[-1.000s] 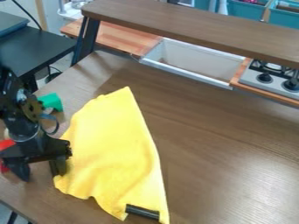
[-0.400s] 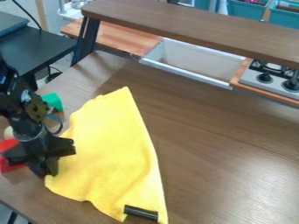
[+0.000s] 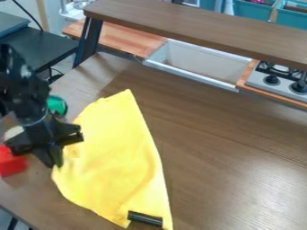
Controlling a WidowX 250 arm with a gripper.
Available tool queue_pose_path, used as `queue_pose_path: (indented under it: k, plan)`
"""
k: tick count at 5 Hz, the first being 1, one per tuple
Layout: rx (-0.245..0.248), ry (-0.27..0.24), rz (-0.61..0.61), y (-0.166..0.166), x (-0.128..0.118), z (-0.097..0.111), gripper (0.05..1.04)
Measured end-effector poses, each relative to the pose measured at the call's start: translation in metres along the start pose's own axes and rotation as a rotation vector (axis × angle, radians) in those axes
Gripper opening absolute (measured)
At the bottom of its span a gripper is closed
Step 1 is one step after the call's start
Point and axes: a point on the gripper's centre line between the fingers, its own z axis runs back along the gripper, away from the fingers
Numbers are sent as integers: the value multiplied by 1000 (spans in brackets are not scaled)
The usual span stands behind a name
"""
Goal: Unfold the cloth from bottom left to top right
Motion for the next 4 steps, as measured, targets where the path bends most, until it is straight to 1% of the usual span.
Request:
queue_pose_path:
  k: [1,2,4]
  plan:
    - [-37,23,33,-19,7,14,50]
    - [-53,33,42,-45,13,22,50]
    - [-38,78,59,-104,18,21,50]
